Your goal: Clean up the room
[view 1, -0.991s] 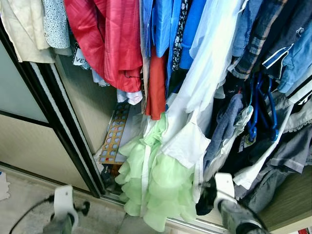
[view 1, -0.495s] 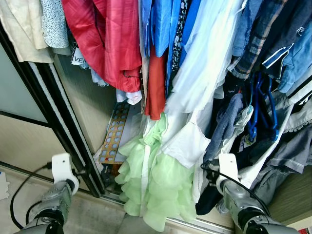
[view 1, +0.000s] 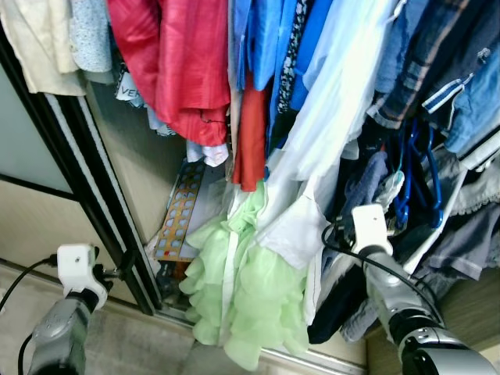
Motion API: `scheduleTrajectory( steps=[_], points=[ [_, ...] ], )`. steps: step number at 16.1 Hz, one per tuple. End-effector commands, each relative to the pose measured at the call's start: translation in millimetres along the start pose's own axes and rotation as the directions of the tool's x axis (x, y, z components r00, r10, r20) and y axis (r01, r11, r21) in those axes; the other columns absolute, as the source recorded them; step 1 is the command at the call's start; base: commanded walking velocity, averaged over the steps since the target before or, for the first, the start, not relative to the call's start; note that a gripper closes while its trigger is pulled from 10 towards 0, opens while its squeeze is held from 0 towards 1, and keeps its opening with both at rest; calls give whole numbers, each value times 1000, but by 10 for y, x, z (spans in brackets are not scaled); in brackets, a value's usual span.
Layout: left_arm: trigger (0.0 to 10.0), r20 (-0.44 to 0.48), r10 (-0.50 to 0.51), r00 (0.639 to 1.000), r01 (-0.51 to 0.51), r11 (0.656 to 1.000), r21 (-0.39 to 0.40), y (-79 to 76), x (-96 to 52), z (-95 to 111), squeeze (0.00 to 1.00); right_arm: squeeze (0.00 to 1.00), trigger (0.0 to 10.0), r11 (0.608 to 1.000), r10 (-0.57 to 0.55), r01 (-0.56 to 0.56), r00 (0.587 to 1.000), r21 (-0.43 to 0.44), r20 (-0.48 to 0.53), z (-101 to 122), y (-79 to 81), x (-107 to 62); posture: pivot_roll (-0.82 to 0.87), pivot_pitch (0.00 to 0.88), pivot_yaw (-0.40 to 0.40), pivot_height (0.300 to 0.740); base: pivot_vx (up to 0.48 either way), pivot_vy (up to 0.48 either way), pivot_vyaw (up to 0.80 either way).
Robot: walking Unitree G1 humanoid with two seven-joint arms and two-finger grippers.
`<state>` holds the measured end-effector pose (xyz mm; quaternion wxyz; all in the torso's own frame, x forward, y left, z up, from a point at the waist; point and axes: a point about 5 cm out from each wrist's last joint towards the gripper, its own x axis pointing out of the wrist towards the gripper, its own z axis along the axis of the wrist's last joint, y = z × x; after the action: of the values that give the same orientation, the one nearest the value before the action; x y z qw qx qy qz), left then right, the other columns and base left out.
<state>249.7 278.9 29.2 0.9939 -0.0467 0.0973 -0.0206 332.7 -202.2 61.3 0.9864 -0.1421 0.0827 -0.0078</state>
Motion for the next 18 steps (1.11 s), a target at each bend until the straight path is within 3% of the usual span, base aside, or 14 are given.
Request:
scheduleTrajectory(
  steps=[1,5,8,10,13,16,18],
  points=[
    [10000,64,-64,996,63,998,25,-125,-96,72,0,0,10000,999,19,-18,998,-28,63,45,-9,-50,78,0,-88,740,0,0,0],
    [10000,107,-104,989,97,993,66,-354,-542,119,0,0,10000,990,141,-141,977,-14,162,176,175,-352,81,0,-80,740,0,0,0],
    [10000,136,-93,986,83,994,78,-426,-663,192,0,0,10000,984,173,-175,961,-8,216,301,230,-412,90,0,-91,740,0,0,0],
    [10000,176,-53,983,41,997,69,-480,-773,251,0,0,10000,989,129,-145,956,42,265,364,167,-521,95,0,-109,740,0,0,0],
    [10000,154,-77,985,66,995,78,-515,-813,272,0,0,10000,994,91,-106,957,40,274,346,79,-697,93,0,-144,740,0,0,0],
    [10000,135,-97,986,83,991,106,-540,-737,316,0,0,10000,996,80,-87,966,19,246,187,57,-962,58,0,-109,740,0,0,0],
    [10000,125,-85,989,73,993,94,-590,-726,259,0,0,10000,997,73,-77,969,7,237,170,49,-993,48,0,-101,740,0,0,0]
  ],
)
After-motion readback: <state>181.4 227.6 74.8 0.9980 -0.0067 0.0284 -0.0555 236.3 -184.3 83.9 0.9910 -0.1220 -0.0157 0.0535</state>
